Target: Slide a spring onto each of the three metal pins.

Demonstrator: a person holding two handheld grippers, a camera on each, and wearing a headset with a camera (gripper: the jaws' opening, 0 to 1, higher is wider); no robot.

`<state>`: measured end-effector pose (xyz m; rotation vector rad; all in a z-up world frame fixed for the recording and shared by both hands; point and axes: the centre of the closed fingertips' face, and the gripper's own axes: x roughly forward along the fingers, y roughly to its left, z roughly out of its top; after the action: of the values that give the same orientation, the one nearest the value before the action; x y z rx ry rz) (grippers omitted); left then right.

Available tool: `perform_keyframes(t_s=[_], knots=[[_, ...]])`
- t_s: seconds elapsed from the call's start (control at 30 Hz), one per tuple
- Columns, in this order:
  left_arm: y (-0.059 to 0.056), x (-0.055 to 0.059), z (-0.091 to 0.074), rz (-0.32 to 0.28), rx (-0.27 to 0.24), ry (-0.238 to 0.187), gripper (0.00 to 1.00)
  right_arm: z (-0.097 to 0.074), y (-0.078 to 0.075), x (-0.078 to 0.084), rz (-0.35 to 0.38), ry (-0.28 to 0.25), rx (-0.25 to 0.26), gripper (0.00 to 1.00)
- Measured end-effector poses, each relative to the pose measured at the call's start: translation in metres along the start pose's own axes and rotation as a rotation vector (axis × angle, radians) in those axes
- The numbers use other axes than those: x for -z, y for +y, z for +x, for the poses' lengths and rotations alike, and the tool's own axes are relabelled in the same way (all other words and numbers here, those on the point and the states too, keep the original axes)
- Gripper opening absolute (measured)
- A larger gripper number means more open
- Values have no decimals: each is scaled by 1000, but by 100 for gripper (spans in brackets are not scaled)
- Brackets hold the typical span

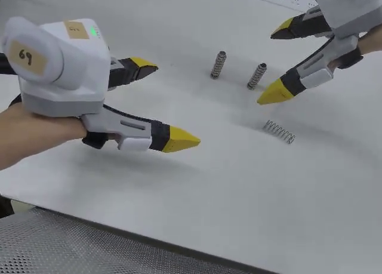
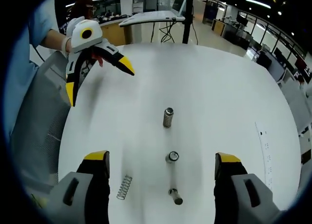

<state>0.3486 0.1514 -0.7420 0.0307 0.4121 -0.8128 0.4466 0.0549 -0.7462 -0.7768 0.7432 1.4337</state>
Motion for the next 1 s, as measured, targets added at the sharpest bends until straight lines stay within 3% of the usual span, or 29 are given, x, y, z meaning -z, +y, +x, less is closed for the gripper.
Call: perform_keyframes(t_s=[0.47, 0.73, 1.0], knots=[[-5, -13, 15, 32, 49, 5, 85, -40, 11, 31, 177, -139, 129, 94], [-10, -17, 27, 50, 87, 12, 85, -55, 24, 49, 226, -147, 173, 99], [-17, -21, 38, 84, 134, 32, 85, -77, 31, 64, 292, -191, 247, 100]])
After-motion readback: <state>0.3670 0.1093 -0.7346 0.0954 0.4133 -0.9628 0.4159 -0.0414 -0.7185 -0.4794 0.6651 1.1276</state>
